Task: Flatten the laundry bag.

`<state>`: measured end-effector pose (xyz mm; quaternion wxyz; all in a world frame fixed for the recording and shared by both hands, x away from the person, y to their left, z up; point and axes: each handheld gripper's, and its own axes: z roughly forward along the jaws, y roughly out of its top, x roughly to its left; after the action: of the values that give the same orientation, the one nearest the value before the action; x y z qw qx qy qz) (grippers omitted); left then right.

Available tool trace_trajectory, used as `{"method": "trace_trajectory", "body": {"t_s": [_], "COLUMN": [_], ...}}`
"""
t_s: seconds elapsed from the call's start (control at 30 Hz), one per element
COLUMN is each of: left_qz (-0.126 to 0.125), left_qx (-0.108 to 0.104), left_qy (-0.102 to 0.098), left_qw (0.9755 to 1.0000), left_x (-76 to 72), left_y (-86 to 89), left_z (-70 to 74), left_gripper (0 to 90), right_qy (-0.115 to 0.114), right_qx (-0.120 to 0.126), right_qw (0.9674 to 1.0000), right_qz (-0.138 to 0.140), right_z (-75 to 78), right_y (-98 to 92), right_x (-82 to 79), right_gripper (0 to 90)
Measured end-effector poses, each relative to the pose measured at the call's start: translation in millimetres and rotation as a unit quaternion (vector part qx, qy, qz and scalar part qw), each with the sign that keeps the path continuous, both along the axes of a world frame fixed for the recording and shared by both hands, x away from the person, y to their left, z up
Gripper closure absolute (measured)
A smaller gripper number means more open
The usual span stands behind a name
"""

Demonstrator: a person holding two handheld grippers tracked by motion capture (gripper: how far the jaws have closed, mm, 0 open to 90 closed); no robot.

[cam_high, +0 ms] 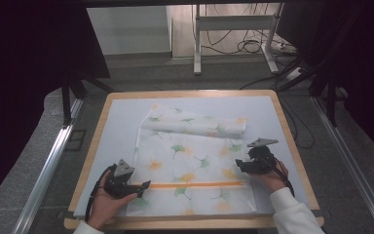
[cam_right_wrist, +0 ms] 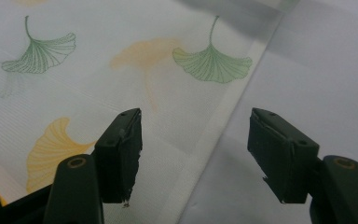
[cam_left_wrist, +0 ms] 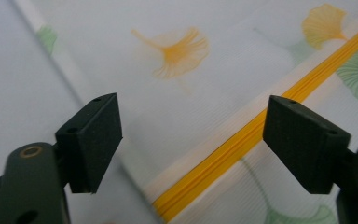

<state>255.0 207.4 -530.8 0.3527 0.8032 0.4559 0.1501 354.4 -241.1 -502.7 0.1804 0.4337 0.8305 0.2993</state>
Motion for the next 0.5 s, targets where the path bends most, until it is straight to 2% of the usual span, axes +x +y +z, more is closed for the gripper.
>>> {"method": "trace_trajectory", "body": {"t_s": [0.07, 0.23, 0.43, 0.5], "left_qz": [0.008, 0.026, 0.031, 0.027], "left_qx": [-0.003, -0.003, 0.007, 0.018], "left_qy": [0.008, 0.006, 0.022, 0.026], "left_qw": [0.9999, 0.9997, 0.9992, 0.9991], "left_x": [-0.4, 1.4, 22.1, 25.7], "left_y": [5.3, 11.3, 7.1, 3.7], "left_z": [-0.4, 0.4, -4.4, -6.3], "left_gripper": [17.2, 16.3, 19.3, 22.1], "right_qy": [0.000, -0.002, -0.002, -0.003], "right_qx": [-0.001, -0.005, -0.014, -0.014], "right_qw": [1.0000, 1.0000, 0.9999, 0.9999], "right_qz": [0.001, 0.002, 0.006, 0.006], "right_z": [-0.2, -0.9, -2.7, -2.4], "right_y": [0.1, 1.2, 3.6, 3.8], "right_x": [0.4, 0.5, 1.4, 1.2], "right_gripper": [35.2, 35.2, 34.9, 34.9]}}
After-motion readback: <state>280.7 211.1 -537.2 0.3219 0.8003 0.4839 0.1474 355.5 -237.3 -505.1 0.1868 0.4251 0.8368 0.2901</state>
